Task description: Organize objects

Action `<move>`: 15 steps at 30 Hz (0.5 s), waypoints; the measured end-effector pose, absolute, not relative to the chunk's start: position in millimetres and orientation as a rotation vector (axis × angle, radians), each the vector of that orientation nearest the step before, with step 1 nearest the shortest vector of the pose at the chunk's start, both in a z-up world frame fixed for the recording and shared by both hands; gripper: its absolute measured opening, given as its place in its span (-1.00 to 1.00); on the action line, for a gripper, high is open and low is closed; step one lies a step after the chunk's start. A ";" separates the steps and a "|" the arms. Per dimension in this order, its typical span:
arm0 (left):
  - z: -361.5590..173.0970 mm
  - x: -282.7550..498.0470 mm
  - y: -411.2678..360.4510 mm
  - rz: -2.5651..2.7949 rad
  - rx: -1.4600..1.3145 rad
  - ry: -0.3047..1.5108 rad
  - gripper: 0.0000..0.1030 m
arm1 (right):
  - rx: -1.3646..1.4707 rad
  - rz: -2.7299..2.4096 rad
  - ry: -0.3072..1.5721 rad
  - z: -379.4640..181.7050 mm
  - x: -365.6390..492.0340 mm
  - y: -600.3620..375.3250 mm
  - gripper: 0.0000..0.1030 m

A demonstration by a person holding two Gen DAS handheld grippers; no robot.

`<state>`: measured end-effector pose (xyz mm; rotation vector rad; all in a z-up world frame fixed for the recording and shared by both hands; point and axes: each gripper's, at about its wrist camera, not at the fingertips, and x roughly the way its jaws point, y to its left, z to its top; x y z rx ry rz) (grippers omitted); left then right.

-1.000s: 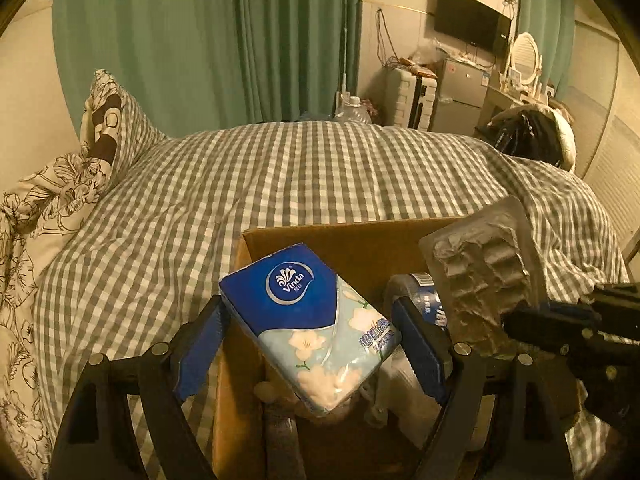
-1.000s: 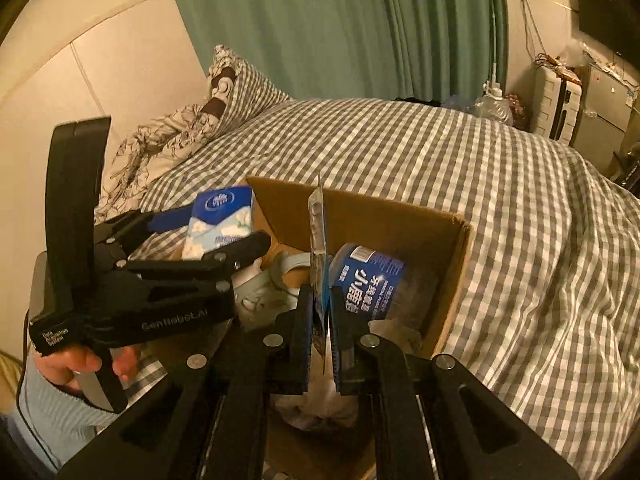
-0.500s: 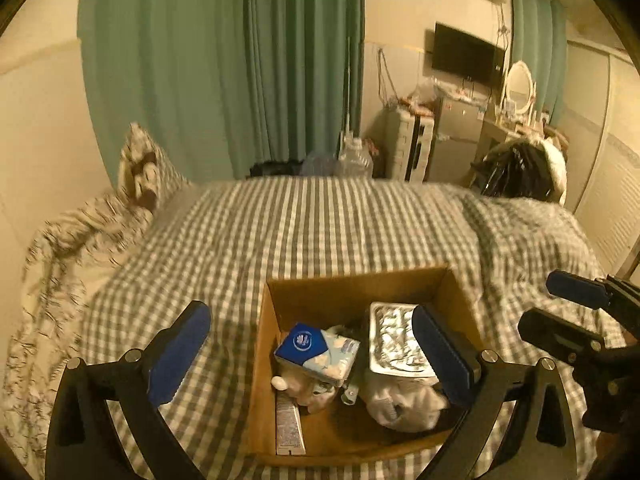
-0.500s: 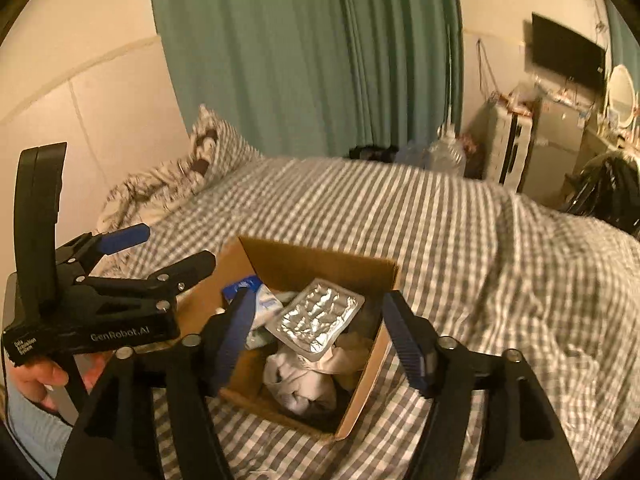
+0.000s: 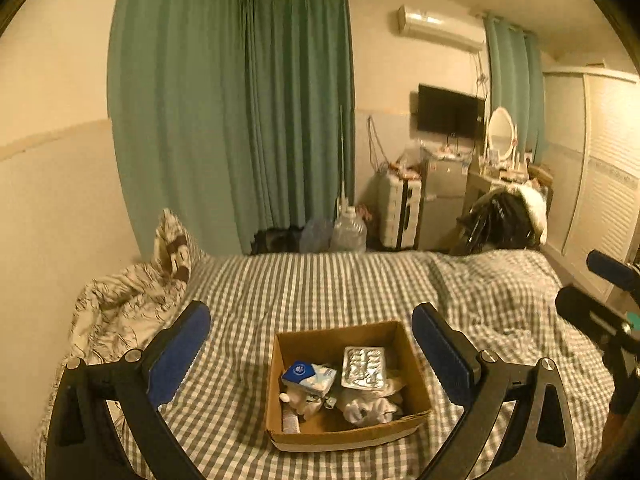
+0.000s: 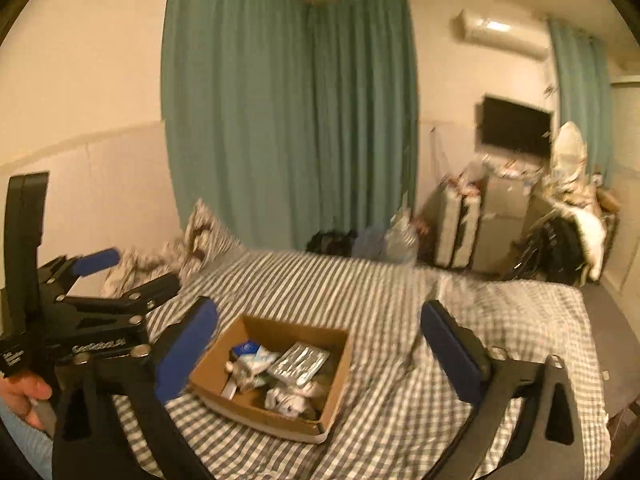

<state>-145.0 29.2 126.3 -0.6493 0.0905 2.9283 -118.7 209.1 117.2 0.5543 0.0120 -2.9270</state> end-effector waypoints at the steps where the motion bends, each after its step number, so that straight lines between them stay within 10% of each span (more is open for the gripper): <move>1: 130.6 -136.2 28.8 2.935 -0.623 0.083 1.00 | 0.526 -2.951 0.018 122.5 -111.2 209.9 0.99; 15: 90.2 -62.5 6.2 3.080 -0.453 -0.117 1.00 | 0.325 -3.100 0.002 100.9 -47.2 213.9 0.99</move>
